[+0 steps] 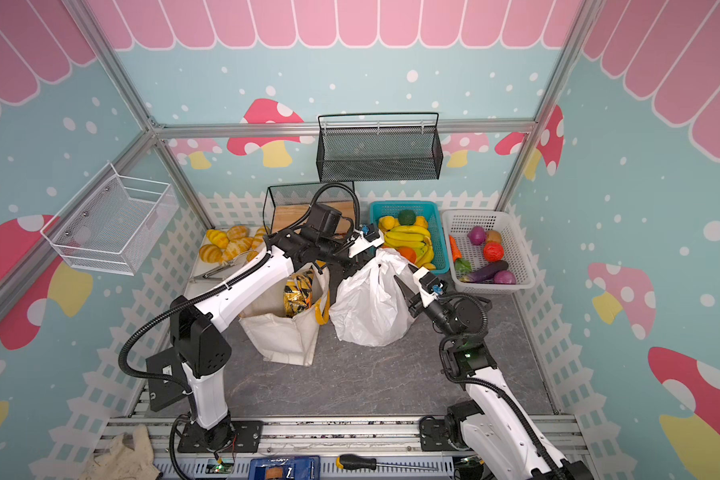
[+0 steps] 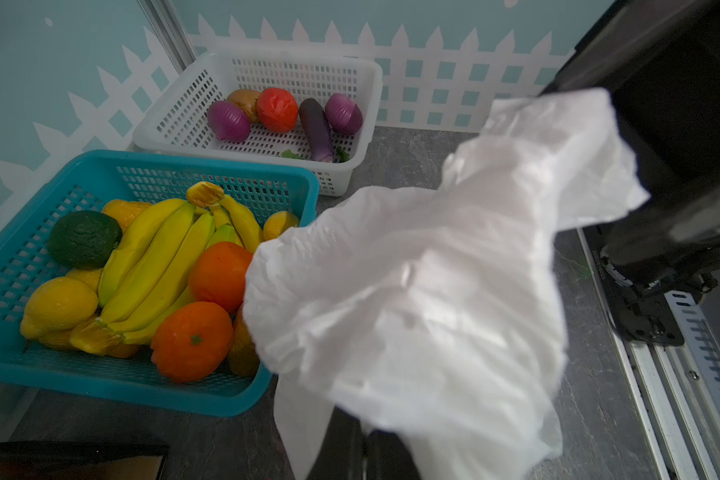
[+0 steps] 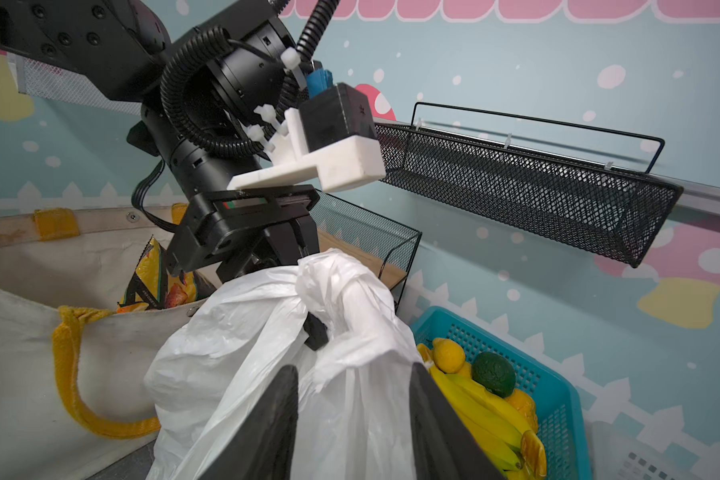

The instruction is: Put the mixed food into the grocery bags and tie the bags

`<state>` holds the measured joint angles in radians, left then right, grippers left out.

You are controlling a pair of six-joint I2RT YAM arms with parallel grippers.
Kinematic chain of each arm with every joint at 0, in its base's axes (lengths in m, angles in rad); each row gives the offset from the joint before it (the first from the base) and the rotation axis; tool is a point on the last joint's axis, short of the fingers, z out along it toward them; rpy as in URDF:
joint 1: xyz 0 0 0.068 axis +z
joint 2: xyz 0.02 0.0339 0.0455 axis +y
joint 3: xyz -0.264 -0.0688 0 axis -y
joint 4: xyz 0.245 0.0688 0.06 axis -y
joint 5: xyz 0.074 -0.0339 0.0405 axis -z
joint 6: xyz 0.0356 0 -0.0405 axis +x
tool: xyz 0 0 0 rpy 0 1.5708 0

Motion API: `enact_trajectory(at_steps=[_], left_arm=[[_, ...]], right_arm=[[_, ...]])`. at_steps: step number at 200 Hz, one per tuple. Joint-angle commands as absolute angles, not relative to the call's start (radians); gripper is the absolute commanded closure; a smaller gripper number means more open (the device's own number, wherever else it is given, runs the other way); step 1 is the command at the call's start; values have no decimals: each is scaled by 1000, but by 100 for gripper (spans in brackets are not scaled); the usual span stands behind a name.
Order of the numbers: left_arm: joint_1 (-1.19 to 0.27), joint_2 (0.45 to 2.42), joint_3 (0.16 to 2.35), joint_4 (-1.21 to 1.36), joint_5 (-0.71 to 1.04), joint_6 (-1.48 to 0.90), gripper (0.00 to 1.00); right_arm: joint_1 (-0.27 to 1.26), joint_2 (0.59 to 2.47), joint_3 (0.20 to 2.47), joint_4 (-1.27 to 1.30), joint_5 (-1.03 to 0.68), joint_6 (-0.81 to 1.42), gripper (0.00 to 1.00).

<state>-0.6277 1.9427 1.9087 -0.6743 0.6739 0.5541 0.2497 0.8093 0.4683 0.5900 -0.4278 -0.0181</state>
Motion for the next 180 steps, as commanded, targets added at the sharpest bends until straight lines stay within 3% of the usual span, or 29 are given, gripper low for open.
enact_trajectory(at_steps=[1,93,123,152,180], left_arm=[[-624,1905,1901,-660,685,575,100],[-628,1902,1896,-661,678,581,100],[-627,1904,1899,-660,669,581,100],[-630,1903,1898,-660,657,581,100],[-632,1899,1895,-661,648,583,100]], right_arm=[[250,823,501,559,-466,-22,54],[252,874,554,579,-401,10,57],[252,895,549,632,-447,111,65],[252,921,549,682,-437,269,66],[252,928,546,685,-384,367,85]])
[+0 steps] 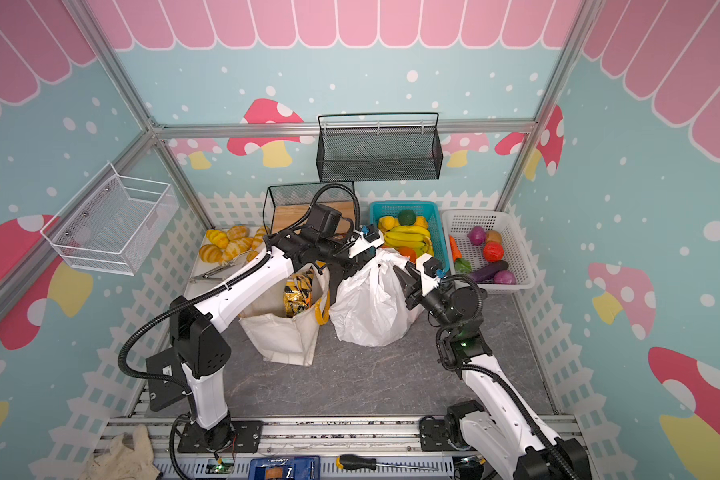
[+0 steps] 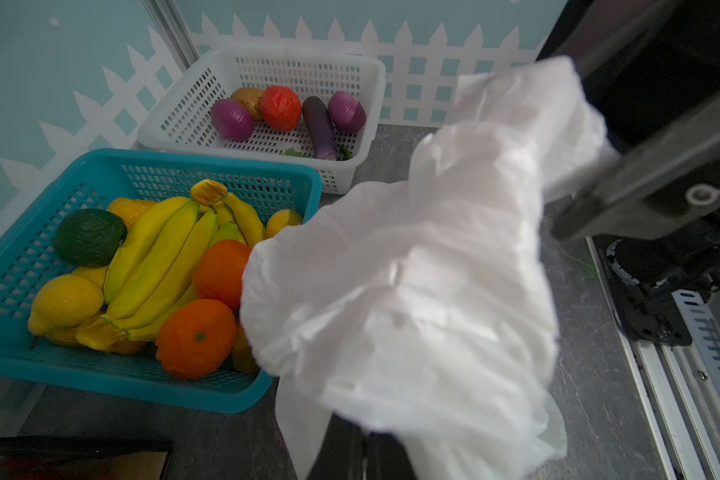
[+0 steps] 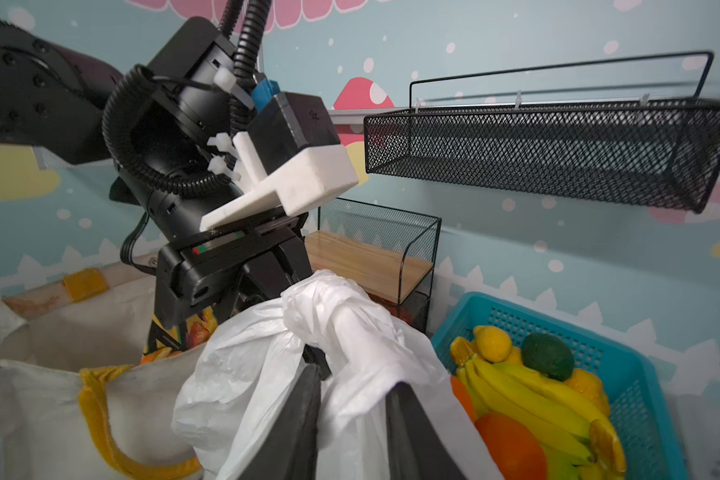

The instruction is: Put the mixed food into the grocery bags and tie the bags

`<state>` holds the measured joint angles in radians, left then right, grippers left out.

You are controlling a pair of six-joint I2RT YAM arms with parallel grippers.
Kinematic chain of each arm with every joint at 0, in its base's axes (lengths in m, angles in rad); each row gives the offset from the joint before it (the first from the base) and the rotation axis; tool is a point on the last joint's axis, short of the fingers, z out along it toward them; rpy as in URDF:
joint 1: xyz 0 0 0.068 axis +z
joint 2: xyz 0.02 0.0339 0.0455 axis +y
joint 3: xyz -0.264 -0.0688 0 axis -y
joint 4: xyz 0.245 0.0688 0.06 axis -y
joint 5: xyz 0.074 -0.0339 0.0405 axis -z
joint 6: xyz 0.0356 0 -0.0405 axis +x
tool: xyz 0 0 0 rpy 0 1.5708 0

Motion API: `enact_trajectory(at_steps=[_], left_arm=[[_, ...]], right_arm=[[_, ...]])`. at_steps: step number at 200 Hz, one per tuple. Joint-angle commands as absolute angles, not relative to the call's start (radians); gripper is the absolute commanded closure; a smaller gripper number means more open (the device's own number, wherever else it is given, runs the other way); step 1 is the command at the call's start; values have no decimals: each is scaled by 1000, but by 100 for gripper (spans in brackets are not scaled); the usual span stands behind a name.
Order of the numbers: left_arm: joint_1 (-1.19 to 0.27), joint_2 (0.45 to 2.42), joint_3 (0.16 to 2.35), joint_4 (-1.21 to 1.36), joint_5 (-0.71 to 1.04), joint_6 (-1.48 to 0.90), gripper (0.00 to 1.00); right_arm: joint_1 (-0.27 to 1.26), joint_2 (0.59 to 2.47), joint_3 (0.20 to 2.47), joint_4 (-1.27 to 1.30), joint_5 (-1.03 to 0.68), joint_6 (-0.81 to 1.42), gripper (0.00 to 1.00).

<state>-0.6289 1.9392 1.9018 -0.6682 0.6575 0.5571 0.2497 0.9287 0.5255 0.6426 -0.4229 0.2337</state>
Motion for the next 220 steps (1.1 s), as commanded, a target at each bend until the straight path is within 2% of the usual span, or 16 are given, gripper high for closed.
enact_trajectory(at_steps=[1,13,66,114,220], left_arm=[[-632,1898,1895,-661,648,582,100],[-632,1893,1891,-661,641,584,100],[-622,1807,1856,-673,617,597,100],[-621,1810,1867,-688,617,604,100],[-615,1805,1771,-732,712,715,100]], right_arm=[[252,927,545,685,-382,369,86],[251,911,538,677,-343,385,100],[252,844,526,382,-85,228,100],[252,835,516,369,-55,163,100],[253,997,612,245,305,49,100]])
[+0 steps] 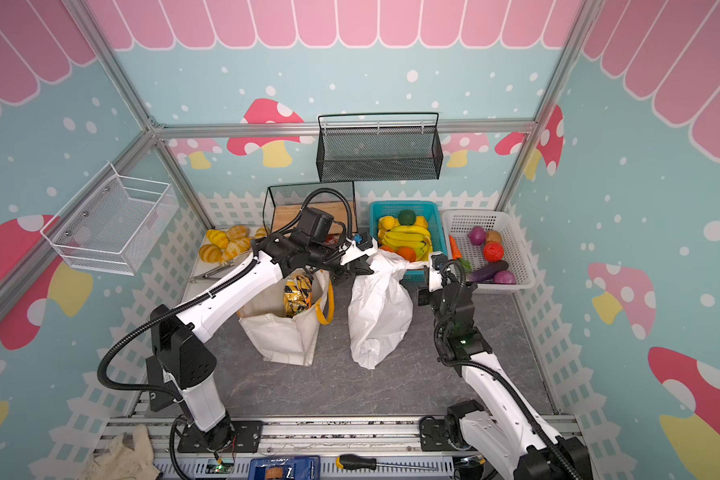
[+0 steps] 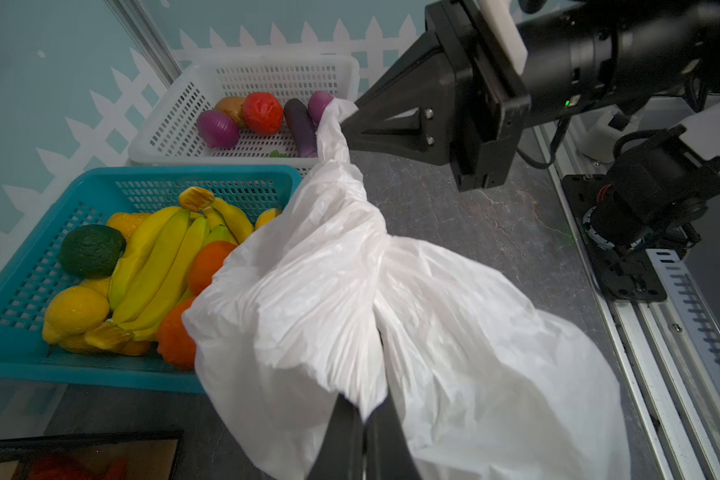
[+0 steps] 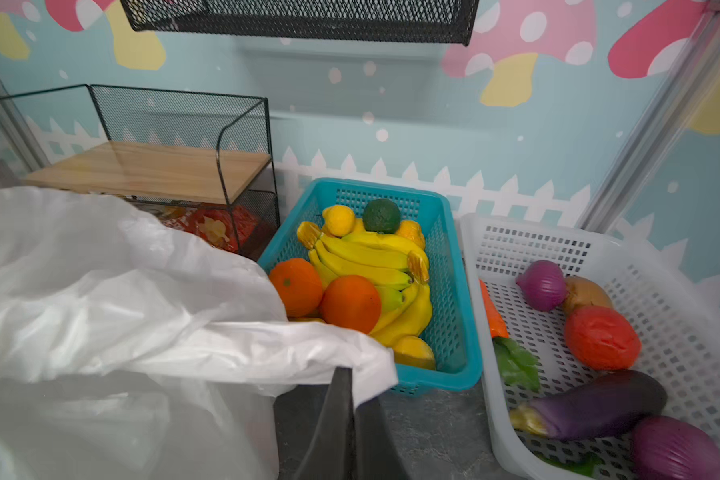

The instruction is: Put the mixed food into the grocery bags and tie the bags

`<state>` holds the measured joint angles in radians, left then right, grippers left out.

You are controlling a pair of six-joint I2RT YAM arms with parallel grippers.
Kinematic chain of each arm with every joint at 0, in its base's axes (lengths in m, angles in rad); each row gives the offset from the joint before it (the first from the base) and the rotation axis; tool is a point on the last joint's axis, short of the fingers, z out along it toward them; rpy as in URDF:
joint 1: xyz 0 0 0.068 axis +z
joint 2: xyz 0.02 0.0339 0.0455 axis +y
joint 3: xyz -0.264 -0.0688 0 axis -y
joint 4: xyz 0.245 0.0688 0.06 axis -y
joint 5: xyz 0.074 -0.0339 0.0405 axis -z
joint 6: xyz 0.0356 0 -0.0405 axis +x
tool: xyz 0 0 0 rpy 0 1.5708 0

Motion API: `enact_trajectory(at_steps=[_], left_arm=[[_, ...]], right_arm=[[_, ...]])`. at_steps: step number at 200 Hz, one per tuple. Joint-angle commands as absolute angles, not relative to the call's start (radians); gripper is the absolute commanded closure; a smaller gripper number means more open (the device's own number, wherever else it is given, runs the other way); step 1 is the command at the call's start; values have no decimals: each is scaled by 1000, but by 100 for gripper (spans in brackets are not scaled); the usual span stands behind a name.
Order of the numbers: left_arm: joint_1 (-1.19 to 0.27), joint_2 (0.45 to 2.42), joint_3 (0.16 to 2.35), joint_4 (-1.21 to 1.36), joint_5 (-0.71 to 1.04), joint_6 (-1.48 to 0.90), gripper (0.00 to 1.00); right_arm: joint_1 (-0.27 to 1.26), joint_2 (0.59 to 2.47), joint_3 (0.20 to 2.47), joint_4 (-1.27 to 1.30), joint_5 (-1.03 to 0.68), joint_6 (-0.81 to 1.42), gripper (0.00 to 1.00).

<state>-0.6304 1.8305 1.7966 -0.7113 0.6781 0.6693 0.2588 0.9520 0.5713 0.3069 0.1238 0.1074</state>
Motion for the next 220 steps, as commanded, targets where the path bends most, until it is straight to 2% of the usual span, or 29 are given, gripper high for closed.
enact_trajectory(at_steps=[1,45,79,140,163,174,196,220], left_arm=[[-615,1806,1770,-731,709,713,100],[-614,1792,1709,-685,585,689,100],[-622,1799,1676,-671,542,696,100],[-694,1846,1694,-763,276,777,100],[-704,1856,1690,-781,297,801,100],[-701,1856,1686,-784,329,811,100],[-676,1847,1677,-763,428,798,100],[-648,1823,1642,-665,490,723,100]], right_arm=[[252,998,612,244,308,46,100],[252,1043,628,247,463,-29,100],[251,1048,631,271,418,-32,100],[253,1077,691,248,544,-92,100],[253,1071,721,249,558,-122,100],[253,1065,729,252,535,-134,100],[250,1052,716,261,385,-130,100],[249,1071,701,187,251,-53,100]])
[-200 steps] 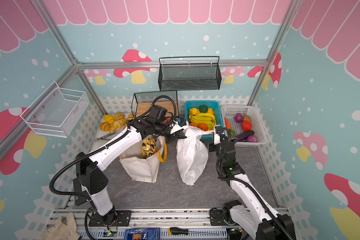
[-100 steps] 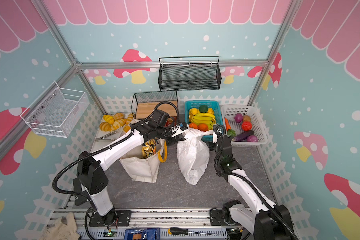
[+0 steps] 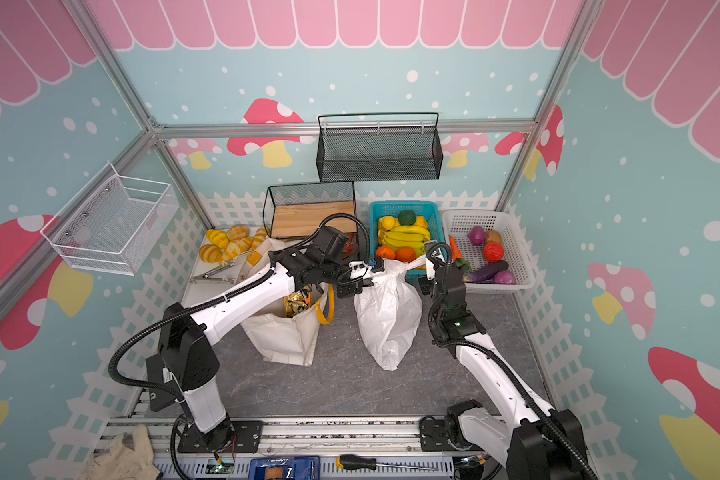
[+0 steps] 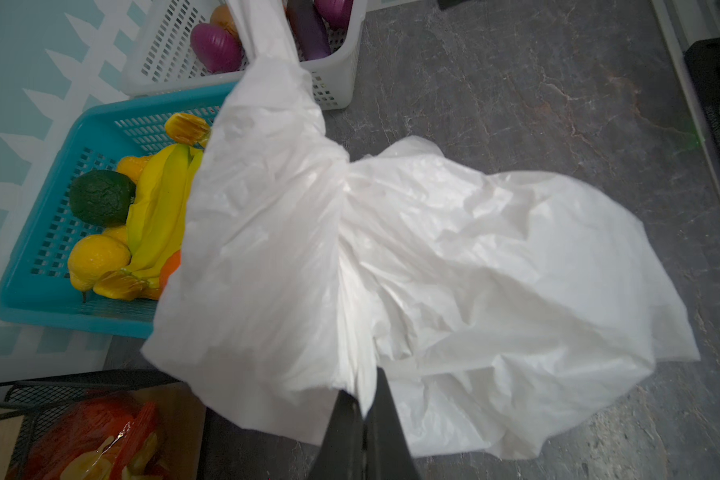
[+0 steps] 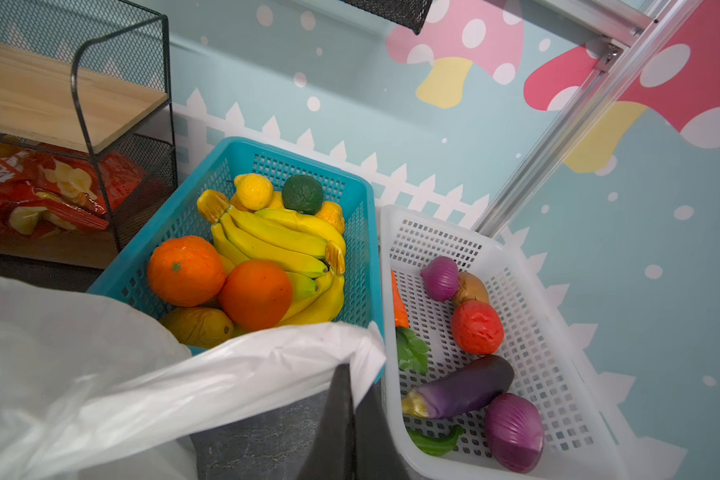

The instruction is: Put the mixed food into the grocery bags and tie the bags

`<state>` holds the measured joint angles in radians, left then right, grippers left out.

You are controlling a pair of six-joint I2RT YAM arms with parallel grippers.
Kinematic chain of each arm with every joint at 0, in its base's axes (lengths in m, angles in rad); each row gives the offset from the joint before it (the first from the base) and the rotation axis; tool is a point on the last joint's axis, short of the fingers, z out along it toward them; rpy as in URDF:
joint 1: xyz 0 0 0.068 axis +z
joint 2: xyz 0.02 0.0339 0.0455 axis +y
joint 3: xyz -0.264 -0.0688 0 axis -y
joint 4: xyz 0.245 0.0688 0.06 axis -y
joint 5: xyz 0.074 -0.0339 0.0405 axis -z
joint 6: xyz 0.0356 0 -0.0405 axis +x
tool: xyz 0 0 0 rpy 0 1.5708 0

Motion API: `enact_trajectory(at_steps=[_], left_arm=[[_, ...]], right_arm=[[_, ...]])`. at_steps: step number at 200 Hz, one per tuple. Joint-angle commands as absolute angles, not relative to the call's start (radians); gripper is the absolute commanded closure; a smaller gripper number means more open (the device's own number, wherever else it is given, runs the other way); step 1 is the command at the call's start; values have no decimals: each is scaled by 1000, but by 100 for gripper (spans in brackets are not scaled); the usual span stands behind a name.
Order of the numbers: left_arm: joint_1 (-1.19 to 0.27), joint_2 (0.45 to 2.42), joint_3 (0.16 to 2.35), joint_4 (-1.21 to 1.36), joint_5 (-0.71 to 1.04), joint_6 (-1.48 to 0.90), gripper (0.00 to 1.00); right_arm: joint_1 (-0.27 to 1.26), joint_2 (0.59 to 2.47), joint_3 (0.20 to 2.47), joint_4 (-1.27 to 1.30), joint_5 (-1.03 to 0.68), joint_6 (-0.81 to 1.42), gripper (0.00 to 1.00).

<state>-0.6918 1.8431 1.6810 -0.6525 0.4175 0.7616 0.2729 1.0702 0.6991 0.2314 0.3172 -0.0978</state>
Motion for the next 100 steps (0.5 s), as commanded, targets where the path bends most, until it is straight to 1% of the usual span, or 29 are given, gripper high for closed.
enact_trajectory(at_steps=[1,5,16,25,38,57,77,100], left_arm=[[-648,1822,1640,-661,490,720,100],[-648,1818,1634,-648,491,709,100],[-649,1811,1622,-619,497,689,100],[-650,1809,1614,-597,492,671,100],[-650,1806,1608,-587,480,662,100],[-652,1797,1600,-573,463,651,100],[-658,1784,1591,-563,451,649,100],[-667,1775,1589,-559,437,654,100]], right_arm=[[249,1070,701,184,242,-49,100],[249,1069,697,172,212,-33,95],[249,1050,678,155,105,18,77],[249,1019,660,154,9,66,64],[248,977,645,156,-97,108,54],[244,910,630,142,-176,168,45],[242,850,619,136,-229,202,41],[244,884,661,147,-356,253,39]])
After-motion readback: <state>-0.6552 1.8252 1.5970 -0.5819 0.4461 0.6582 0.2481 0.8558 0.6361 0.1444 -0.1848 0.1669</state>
